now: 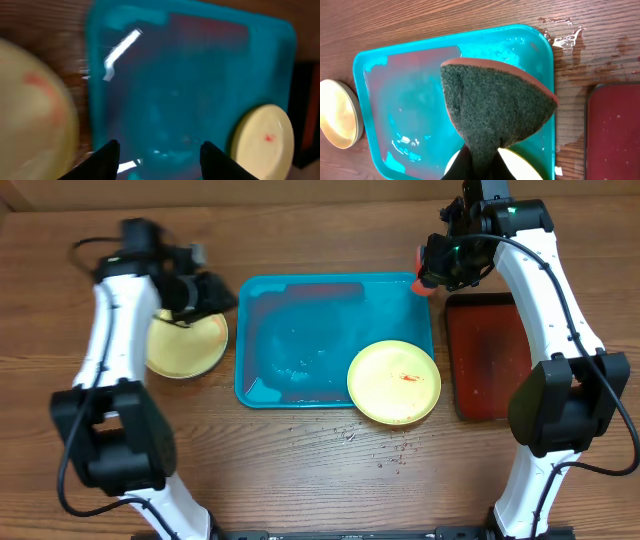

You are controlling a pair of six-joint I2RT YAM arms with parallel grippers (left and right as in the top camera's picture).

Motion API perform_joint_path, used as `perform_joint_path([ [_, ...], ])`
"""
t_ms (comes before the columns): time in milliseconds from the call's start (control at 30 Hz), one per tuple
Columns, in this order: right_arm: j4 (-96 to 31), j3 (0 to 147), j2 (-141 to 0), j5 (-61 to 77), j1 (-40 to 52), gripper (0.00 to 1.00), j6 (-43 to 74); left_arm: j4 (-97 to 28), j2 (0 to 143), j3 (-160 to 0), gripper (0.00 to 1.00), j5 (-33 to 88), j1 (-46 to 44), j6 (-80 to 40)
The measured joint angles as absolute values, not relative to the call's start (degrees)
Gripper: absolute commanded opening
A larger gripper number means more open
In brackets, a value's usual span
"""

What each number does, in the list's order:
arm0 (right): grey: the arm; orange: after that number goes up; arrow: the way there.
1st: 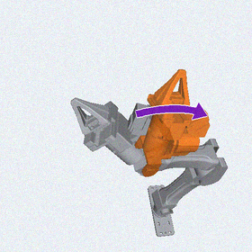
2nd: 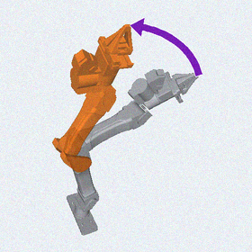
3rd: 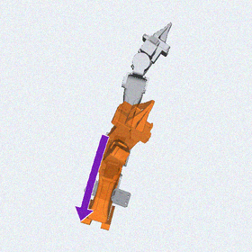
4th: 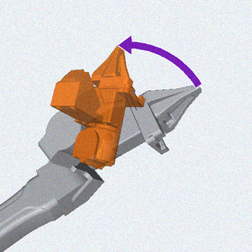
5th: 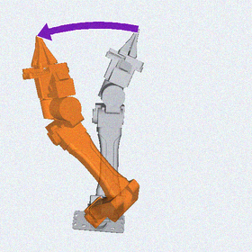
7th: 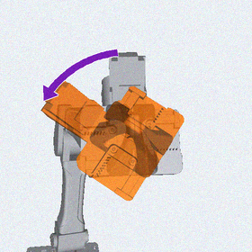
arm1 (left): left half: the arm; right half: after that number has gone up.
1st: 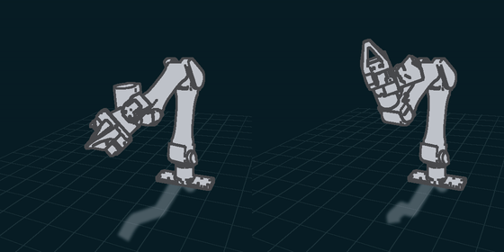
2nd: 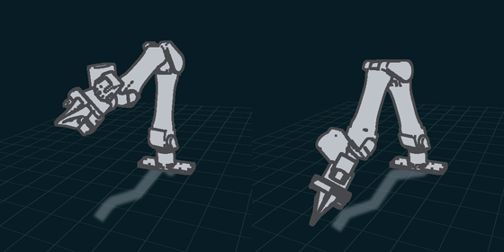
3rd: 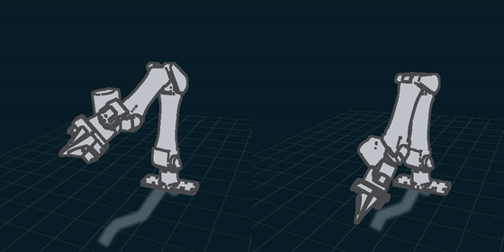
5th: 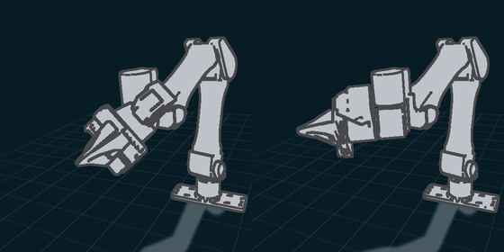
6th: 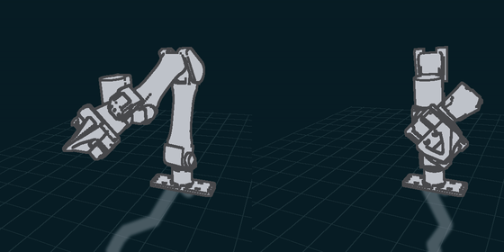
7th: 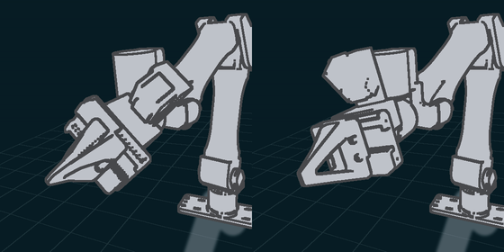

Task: Clean dirty plates on tray and stack at the side
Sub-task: 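Release the plate and move the left gripper to the second yellow plate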

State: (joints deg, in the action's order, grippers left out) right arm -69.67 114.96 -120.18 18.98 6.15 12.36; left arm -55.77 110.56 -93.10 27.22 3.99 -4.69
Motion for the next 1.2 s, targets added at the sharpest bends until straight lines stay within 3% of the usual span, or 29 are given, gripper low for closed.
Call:
perform_joint_path([
  [167,-69.7,115.0,-120.2,18.7,6.1,0.04,12.4,-52.6,110.6,-93.1,0.6,28.8,-8.5,-5.7],
  [400,-69.8,115.0,-120.2,18.5,6.2,0.04,12.4,-47.5,111.3,-93.1,0.57,28.7,-20.7,-12.9],
  [833,-70.4,115.0,-120.2,18.4,6.2,0.04,12.4,-54.8,122.3,-93.2,0.55,28.3,-25.9,-16.6],
  [1033,-70.7,115.0,-120.2,18.4,6.1,0.04,12.4,-55.8,123.6,-93.2,0.38,27.6,-27.8,-15.9],
  [1200,-71.1,115.0,-120.2,18.4,6.2,0.04,12.4,-55.7,124.0,-93.2,0.36,27.2,-28.2,-15.9],
])
